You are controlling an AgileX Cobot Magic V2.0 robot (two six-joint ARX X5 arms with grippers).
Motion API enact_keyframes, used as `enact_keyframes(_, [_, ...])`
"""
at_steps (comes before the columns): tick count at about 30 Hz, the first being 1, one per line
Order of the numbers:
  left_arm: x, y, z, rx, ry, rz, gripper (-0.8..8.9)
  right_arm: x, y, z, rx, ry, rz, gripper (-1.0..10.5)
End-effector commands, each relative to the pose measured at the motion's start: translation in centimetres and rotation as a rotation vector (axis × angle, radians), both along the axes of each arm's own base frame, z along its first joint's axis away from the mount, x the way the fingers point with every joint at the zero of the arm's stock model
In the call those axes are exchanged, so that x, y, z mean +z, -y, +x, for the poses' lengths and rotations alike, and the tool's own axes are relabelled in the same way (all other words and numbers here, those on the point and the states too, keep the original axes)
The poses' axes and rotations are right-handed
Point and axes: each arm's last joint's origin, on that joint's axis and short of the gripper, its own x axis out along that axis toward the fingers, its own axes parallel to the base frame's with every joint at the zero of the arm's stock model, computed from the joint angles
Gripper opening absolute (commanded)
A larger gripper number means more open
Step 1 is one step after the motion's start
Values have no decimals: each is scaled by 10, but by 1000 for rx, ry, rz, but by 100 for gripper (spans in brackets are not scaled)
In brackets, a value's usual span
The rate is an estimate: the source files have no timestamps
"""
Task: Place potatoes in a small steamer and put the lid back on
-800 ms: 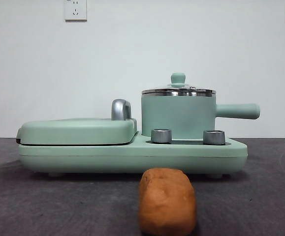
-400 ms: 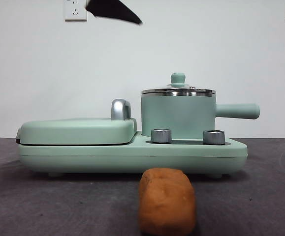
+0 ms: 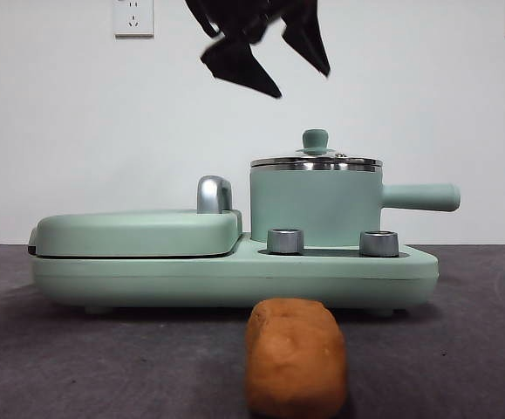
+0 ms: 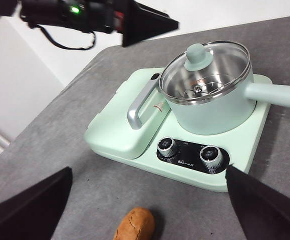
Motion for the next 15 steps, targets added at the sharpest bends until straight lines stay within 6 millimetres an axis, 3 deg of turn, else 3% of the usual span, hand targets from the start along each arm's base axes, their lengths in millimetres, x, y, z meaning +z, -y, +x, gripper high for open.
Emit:
enact_keyframes(1, [-5,15,5,-27,28,0,437,4,0,0,5,19,-7,488])
enact_keyframes(15, [-41,34,17,20,11,66,436,4,0,0,6,17,-7,488])
